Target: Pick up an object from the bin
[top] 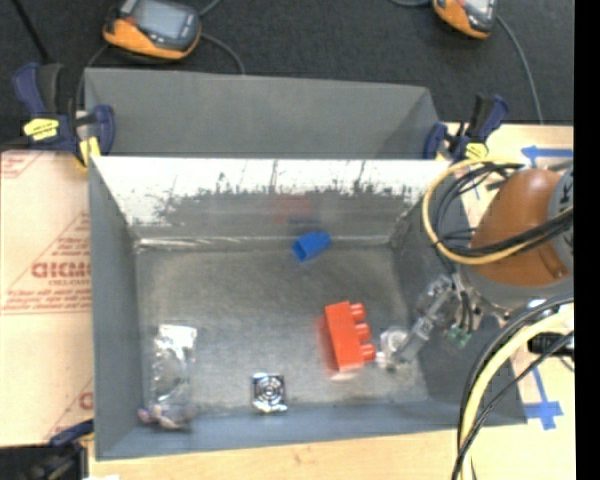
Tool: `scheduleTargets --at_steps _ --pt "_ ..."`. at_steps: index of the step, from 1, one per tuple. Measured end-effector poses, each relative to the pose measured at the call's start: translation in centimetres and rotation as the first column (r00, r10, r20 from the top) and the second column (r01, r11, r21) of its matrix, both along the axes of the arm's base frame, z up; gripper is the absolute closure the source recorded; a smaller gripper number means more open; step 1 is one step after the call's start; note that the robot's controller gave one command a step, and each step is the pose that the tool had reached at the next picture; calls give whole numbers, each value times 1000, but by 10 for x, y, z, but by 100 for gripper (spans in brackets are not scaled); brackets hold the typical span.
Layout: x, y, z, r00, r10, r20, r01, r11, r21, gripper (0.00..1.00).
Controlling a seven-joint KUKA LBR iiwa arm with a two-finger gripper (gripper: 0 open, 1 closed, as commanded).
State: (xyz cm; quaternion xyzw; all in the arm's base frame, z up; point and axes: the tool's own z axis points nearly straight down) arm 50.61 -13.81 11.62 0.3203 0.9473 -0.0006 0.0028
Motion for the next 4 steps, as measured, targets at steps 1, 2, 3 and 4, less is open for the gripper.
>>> scheduleTargets --at_steps 1,2,3,4 --pt "2 1 -46 723 691 -4 -691 723 0 0" --pt "-13 -5 -46 830 558 -5 -558 830 3 0" --pt "-13 -5 -46 829 560 -5 -560 829 3 100" --pt "-11 -6 4 828 560 0 -560 828 -4 100"
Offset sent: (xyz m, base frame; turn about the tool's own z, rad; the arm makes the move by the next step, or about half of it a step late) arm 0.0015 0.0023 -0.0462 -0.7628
